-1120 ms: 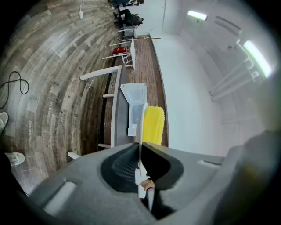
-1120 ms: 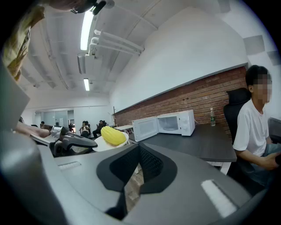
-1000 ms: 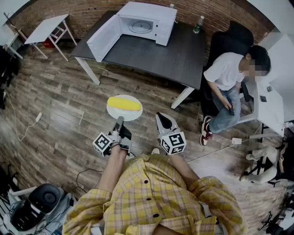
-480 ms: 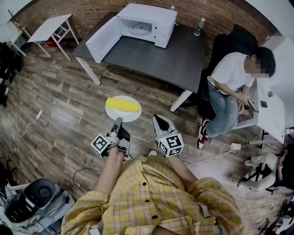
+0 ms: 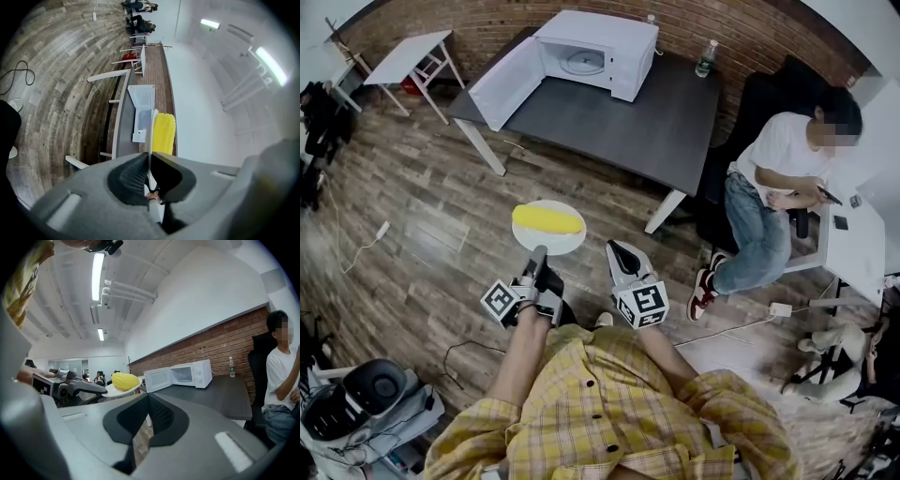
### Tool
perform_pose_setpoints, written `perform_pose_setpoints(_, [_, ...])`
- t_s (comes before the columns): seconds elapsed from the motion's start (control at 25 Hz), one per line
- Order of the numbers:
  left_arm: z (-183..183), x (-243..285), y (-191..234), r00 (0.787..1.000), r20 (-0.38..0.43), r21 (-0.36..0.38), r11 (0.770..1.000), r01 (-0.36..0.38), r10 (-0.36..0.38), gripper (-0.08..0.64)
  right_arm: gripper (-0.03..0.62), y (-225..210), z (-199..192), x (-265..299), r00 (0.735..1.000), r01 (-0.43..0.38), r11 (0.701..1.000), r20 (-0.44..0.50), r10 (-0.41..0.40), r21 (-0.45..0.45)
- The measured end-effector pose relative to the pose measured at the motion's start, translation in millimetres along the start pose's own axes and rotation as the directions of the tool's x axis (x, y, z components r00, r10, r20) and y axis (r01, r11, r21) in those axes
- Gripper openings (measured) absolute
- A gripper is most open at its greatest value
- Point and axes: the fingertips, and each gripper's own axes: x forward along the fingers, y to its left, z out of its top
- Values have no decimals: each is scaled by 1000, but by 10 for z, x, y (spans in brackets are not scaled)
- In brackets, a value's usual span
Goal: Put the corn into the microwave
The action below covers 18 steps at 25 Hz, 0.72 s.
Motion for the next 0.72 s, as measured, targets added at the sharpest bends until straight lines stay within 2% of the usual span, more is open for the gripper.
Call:
perform_pose_setpoints(0.36, [9, 186, 72, 1000, -4, 14, 1000, -13, 13, 16, 3, -179, -64, 141, 1000, 0, 1000, -15, 1, 18])
perform_pose_setpoints(0.72, [397, 885, 173, 999, -36, 6, 1000, -10, 10, 17, 3, -517, 68, 867, 1000, 24, 1000, -20, -24, 11])
